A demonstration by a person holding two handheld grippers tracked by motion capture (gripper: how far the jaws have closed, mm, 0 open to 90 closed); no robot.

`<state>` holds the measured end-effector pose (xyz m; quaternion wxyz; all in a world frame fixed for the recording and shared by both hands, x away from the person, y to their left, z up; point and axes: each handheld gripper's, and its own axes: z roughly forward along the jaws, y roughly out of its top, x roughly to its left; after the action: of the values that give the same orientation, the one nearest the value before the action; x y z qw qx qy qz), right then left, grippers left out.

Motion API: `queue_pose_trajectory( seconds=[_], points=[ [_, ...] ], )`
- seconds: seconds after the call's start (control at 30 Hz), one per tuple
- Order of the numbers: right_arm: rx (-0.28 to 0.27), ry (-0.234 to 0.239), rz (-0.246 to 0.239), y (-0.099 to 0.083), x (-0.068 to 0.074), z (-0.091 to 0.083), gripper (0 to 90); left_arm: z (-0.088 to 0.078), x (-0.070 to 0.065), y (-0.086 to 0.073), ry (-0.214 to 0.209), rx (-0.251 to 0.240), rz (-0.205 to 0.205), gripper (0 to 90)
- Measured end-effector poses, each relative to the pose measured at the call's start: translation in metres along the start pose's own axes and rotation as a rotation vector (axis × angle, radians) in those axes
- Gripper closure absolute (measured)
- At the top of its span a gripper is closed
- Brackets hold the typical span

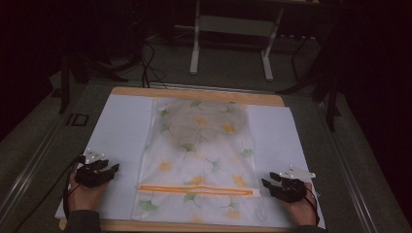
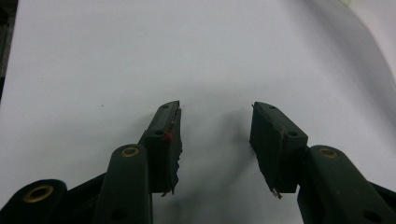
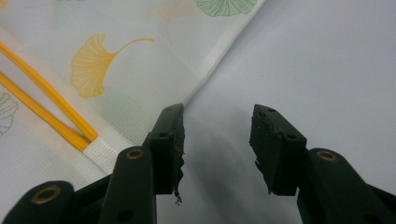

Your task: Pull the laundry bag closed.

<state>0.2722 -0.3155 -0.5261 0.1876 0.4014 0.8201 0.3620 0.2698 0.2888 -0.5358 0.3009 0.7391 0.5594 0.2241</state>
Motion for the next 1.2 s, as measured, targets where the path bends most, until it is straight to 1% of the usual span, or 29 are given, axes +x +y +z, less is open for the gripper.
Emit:
queue_pose_trajectory(
  seconds=[0.03, 0.07, 0.1, 0.13, 0.2, 0.23, 0.3, 0.33, 0.37, 0.43, 0.5, 0.6, 0.63, 0.7, 0.77, 0.8, 0.83, 0.87, 0.93, 1.0, 1.07, 1.13, 1.2],
  points=[
    [0.0, 0.0, -0.002, 0.0, 0.0, 0.0, 54.6, 0.0, 0.0, 0.001, -0.006, 0.005, -0.002, 53.9],
    [0.0, 0.003, -0.004, 0.0, 0.001, 0.0, 54.6, -0.001, 0.001, 0.001, -0.021, 0.013, -0.01, 54.3],
    [0.0, 0.003, -0.004, 0.0, 0.001, 0.0, 54.6, -0.001, 0.001, 0.001, -0.021, 0.013, -0.01, 55.3],
    [0.001, 0.01, -0.015, 0.002, 0.003, -0.001, 54.7, -0.003, 0.002, 0.001, -0.043, 0.021, -0.029, 54.9],
    [0.001, 0.013, -0.023, 0.003, 0.005, -0.001, 54.8, -0.004, 0.002, 0.001, -0.043, 0.022, -0.032, 53.6],
    [0.001, 0.013, -0.023, 0.003, 0.005, -0.001, 54.8, -0.005, 0.002, 0.0, -0.052, 0.022, -0.037, 53.6],
    [0.004, 0.014, -0.035, 0.005, 0.007, -0.002, 54.8, -0.006, 0.002, 0.001, -0.057, 0.01, -0.029, 53.6],
    [0.003, 0.015, -0.036, 0.005, 0.008, -0.002, 54.8, -0.007, 0.002, 0.001, -0.06, 0.011, -0.032, 53.6],
    [0.002, 0.017, -0.038, 0.006, 0.008, -0.002, 54.8, -0.009, 0.003, 0.002, -0.071, -0.001, -0.037, 53.6],
    [0.002, 0.019, -0.041, 0.006, 0.009, -0.002, 54.9, -0.01, 0.002, 0.002, -0.075, -0.005, -0.04, 53.8],
    [-0.002, 0.029, -0.049, 0.009, 0.01, -0.004, 55.4, -0.014, 0.002, 0.003, -0.099, -0.013, -0.05, 54.2],
    [-0.007, 0.032, -0.054, 0.011, 0.012, -0.005, 55.7, -0.016, 0.002, 0.005, -0.107, -0.012, -0.052, 55.1],
    [-0.005, 0.039, -0.066, 0.013, 0.013, -0.005, 55.7, -0.017, 0.002, 0.005, -0.116, -0.013, -0.055, 56.0],
    [0.0, 0.041, -0.07, 0.014, 0.015, -0.006, 55.7, -0.019, 0.002, 0.006, -0.122, -0.018, -0.052, 56.0],
    [0.009, 0.057, -0.094, 0.018, 0.019, -0.006, 55.7, -0.02, 0.003, 0.006, -0.125, -0.022, -0.056, 56.5],
    [0.009, 0.057, -0.094, 0.018, 0.019, -0.006, 55.7, -0.021, 0.003, 0.006, -0.133, -0.021, -0.058, 56.5],
    [0.013, 0.071, -0.115, 0.021, 0.021, -0.006, 55.8, -0.021, 0.003, 0.006, -0.134, -0.022, -0.06, 56.9],
    [0.013, 0.071, -0.115, 0.021, 0.021, -0.006, 55.8, -0.021, 0.003, 0.006, -0.139, -0.02, -0.065, 56.9],
    [0.019, 0.086, -0.131, 0.025, 0.024, -0.005, 56.4, -0.022, 0.004, 0.007, -0.153, -0.02, -0.072, 56.9],
    [0.024, 0.102, -0.161, 0.029, 0.029, -0.002, 56.8, -0.022, 0.003, 0.007, -0.161, -0.021, -0.068, 57.0],
    [0.028, 0.109, -0.17, 0.031, 0.031, -0.002, 56.9, -0.022, 0.002, 0.008, -0.169, -0.021, -0.062, 57.0],
    [0.033, 0.125, -0.197, 0.036, 0.037, 0.0, 57.2, -0.022, 0.0, 0.008, -0.169, -0.023, -0.054, 56.0],
    [0.033, 0.132, -0.203, 0.037, 0.039, 0.0, 57.3, -0.022, -0.001, 0.009, -0.174, -0.019, -0.045, 56.1]
  ],
)
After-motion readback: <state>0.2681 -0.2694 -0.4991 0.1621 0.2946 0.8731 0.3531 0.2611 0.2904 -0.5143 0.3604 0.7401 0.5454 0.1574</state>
